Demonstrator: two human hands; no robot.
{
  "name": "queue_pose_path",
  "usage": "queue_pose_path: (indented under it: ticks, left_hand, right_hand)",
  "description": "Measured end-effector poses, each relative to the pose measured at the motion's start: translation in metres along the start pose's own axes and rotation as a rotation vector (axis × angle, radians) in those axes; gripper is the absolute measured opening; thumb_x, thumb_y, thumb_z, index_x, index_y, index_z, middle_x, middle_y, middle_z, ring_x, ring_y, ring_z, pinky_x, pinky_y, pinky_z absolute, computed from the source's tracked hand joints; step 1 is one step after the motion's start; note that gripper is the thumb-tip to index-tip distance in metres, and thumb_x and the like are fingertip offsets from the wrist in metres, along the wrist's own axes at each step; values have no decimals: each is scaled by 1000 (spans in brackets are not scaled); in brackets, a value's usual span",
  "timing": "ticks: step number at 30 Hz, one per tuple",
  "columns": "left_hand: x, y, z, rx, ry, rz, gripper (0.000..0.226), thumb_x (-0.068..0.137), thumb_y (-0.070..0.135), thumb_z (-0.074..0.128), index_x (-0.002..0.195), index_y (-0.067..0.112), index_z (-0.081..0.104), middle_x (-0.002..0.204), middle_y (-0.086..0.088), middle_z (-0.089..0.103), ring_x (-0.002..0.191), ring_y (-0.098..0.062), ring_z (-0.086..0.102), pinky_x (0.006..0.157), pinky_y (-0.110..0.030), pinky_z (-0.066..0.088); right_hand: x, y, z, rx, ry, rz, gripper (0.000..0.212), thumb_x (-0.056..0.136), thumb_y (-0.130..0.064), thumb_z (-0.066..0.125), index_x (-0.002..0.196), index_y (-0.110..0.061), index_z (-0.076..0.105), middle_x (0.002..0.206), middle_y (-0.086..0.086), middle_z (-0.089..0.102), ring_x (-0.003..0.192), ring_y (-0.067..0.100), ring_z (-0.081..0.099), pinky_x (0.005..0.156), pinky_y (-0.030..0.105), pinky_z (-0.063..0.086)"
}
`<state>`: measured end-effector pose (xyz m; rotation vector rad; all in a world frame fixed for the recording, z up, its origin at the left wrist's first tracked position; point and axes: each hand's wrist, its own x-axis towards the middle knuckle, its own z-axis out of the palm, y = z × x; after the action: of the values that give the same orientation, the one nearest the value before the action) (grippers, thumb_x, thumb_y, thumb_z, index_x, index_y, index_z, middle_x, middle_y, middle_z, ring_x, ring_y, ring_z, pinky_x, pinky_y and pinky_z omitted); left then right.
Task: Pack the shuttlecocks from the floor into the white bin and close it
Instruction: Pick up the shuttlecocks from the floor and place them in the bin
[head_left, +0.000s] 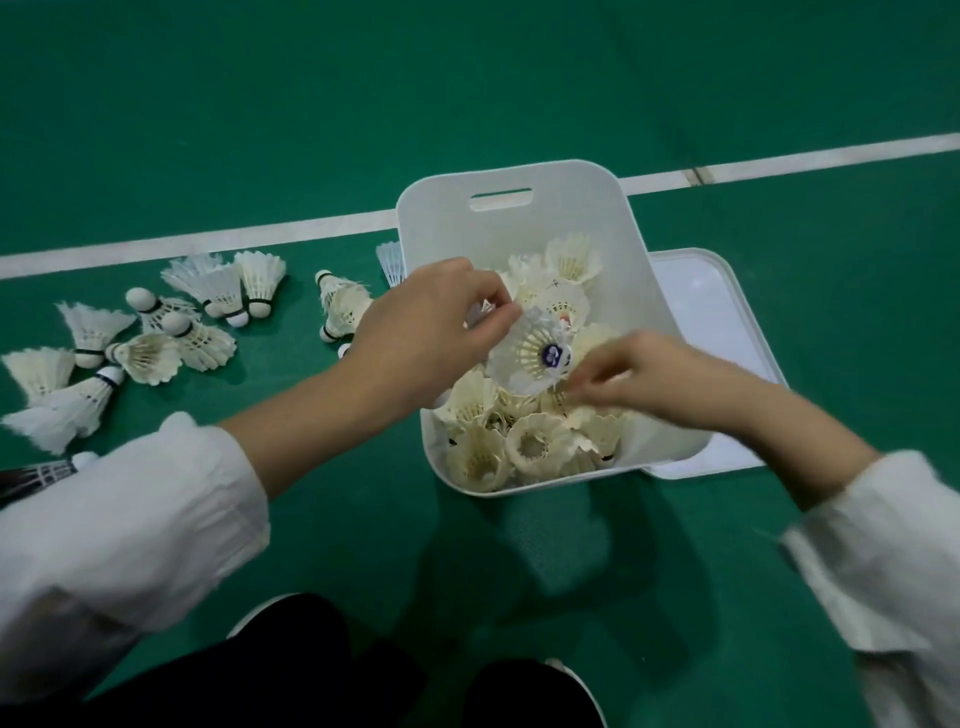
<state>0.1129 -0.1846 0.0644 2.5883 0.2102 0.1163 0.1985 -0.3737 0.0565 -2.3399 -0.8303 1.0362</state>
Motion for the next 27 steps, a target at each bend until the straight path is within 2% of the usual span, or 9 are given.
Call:
queue_pose_path:
  ticks: [2, 4, 8, 11, 14, 16, 19, 23, 27]
  left_hand:
    - [-1, 3, 0, -10, 7, 15, 23, 92, 42, 47, 92, 26, 63, 82, 8, 51, 75, -10, 46, 61, -27, 34]
    - [-2, 8, 1, -9, 14, 42, 23, 92, 42, 47, 92, 25, 63, 83, 8, 50, 76, -10, 45, 61, -28, 35]
    - [-7, 10, 4, 23, 7, 81, 21, 91, 43, 47, 90, 27, 62, 79, 12, 45, 78, -8, 44, 61, -29, 35]
    - [-13, 7, 1, -5, -20, 84, 20, 89, 45, 48, 90, 28, 59, 75, 15, 43, 79, -9, 45, 63, -30, 36]
    - [-20, 6, -6, -66, -51, 28, 30, 86, 53, 48, 104, 29, 49, 82, 16, 47, 77, -7, 49, 64, -29, 40]
    - [-23, 3, -12, -113, -72, -4, 40, 83, 58, 47, 109, 28, 41, 90, 10, 50, 78, -2, 50, 62, -23, 37]
    - [-27, -5, -17, -88, -62, 45, 25, 86, 42, 51, 97, 24, 39, 90, 6, 49, 81, -10, 47, 63, -18, 35]
    - [-30, -11, -11, -48, -64, 181, 12, 88, 21, 53, 84, 23, 42, 79, 13, 40, 74, -9, 39, 67, -13, 31]
    - [-33, -18, -1, -39, -28, 291, 5, 87, 18, 62, 88, 13, 62, 84, 9, 50, 78, -12, 48, 72, -25, 38]
  right_hand:
    - [-17, -12, -13, 357, 196, -30, 26, 82, -37, 63, 101, -20, 66, 93, -2, 70, 82, 14, 67, 75, 31, 54]
    - [-23, -24, -12, 487, 226, -47, 31, 81, -35, 64, 106, -17, 61, 90, -1, 67, 74, 15, 68, 64, 31, 54]
    - [-13, -38, 4, 369, 233, -21, 16, 86, -23, 64, 95, -9, 62, 87, 5, 68, 66, 18, 65, 61, 29, 54]
    - [-7, -42, 8, 246, 301, 14, 10, 86, -21, 61, 86, -12, 62, 79, -3, 65, 62, 19, 66, 63, 31, 52]
    - [-9, -34, 1, -19, 406, 58, 5, 86, -17, 59, 80, -16, 60, 69, -10, 57, 69, 21, 62, 56, 26, 42]
    - [-13, -21, -8, -129, 426, 102, 10, 84, -14, 60, 76, -20, 59, 71, -6, 59, 75, 21, 58, 55, 25, 38]
    - [-16, -2, -8, -310, 328, 166, 11, 82, -14, 63, 77, -24, 65, 84, -1, 66, 77, 19, 56, 63, 25, 37]
    - [-5, 16, 12, -407, 182, 180, 12, 82, -13, 63, 90, -15, 72, 96, 5, 70, 88, 21, 60, 75, 24, 42]
    - [18, 28, 28, -481, 152, 227, 19, 83, -6, 56, 93, -9, 72, 100, 13, 69, 93, 29, 63, 72, 26, 44]
